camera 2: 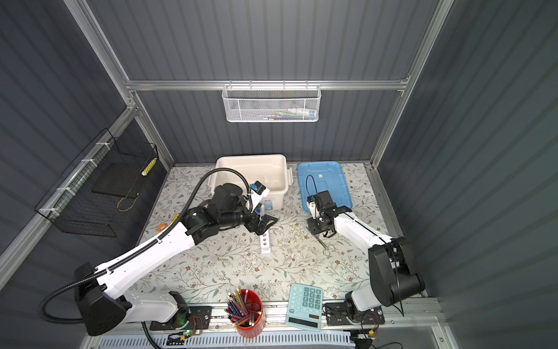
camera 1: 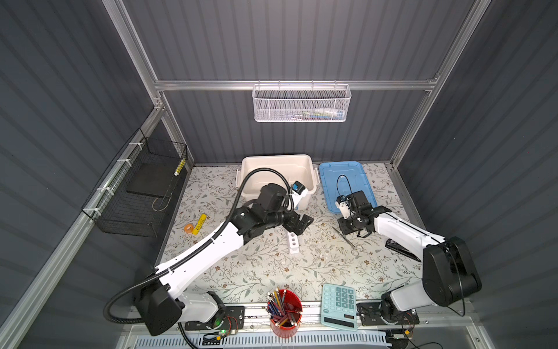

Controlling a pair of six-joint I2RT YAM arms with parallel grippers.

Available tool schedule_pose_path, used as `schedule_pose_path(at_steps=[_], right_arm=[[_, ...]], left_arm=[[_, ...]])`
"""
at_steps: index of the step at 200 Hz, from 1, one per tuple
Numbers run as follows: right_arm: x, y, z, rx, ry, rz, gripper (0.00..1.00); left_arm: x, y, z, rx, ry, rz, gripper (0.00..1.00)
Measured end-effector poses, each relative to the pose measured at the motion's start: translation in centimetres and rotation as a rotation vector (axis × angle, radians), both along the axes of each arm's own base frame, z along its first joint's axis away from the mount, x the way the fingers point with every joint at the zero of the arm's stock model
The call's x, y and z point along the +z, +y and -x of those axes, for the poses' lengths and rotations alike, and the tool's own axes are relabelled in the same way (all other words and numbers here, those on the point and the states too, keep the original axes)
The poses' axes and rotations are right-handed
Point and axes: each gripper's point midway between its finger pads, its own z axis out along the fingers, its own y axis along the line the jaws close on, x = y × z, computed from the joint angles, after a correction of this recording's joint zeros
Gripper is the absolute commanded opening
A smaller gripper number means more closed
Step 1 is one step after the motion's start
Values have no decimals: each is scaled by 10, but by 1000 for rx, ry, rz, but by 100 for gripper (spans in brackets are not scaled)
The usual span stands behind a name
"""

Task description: Organize the chemistry lab equipment

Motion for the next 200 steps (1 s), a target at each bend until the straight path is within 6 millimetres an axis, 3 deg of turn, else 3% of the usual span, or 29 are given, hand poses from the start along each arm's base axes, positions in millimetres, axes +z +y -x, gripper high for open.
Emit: schedule_pose_path(at_steps=[30,50,100,153,200], right_arm=[[-22,2,0,18,84,32,28],[-24,7,-4,40,93,43,31],[-22,22,-21,95,72,69,33],[-44,19,-18,119,133,138,28],[-46,20,-21,137,131,159,22]], left_arm=[[41,38,-18,100,-98,78,97],[51,46,-18,116,-130,89,97],[41,49,-20,126,-126,59,97],[38,55,-24,146,-132,40,97],[37,58,-27,157,-133,34,97]])
